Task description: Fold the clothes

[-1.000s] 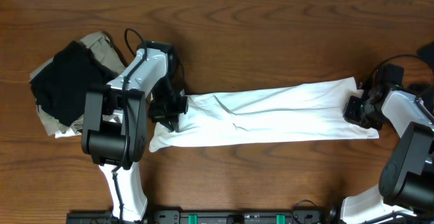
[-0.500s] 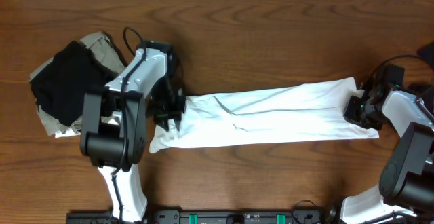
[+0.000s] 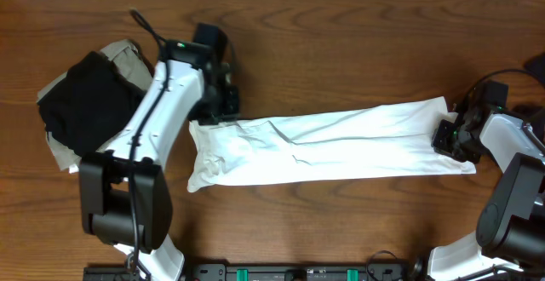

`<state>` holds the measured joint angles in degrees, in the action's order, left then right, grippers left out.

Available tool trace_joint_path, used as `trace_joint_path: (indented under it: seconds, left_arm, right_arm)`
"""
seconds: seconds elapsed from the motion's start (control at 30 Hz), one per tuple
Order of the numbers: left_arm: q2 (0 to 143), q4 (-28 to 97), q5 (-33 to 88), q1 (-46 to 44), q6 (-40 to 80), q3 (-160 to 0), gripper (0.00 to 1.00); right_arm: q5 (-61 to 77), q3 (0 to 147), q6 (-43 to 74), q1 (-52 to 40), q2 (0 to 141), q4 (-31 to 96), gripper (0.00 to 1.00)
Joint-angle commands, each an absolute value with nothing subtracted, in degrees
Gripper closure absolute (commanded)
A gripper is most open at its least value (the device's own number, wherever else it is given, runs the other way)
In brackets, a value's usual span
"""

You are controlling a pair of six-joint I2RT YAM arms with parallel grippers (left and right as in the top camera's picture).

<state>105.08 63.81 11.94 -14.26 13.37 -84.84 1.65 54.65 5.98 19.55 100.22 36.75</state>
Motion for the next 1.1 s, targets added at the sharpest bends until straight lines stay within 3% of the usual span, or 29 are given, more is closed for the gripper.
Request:
trace_joint_path:
  seconds: [0.0,0.2,0.3,0.4,0.73,0.97,1.07]
  left_arm:
    - [106.6,63.4,13.5,-16.8,14.0,-81.8,0.65]
    - [106.7,62.0,13.5,-18.8,14.0,-78.6,0.65]
    - [106.7,62.0,13.5,-18.9,14.1,-77.3,0.65]
    - [106.7,62.0,13.5,-18.9,14.0,-76.4,0.64]
    - [106.7,62.0,13.5,-18.9,14.0,-76.3,0.64]
    - [106.7,62.0,13.5,-18.9,14.1,-76.3,0.64]
    - [106.7,62.0,13.5,-18.9,14.0,-76.3,0.64]
  right_arm:
    - [3.2,54.3,6.8,20.6,101.5,36.8,0.73]
    - [3.1,64.5,6.8,21.7,99.7,46.4,0.60]
    - [3.0,69.5,6.5,23.3,99.2,50.1,0.45]
    - [3.5,71.1,4.5,25.2,99.2,52.0,0.38]
    - [9.1,66.3,-0.5,28.6,104.8,49.1,0.30]
    - [11.7,66.2,-1.0,28.4,110.6,46.4,0.30]
    - [13.1,66.2,-1.0,28.4,112.1,46.1,0.36]
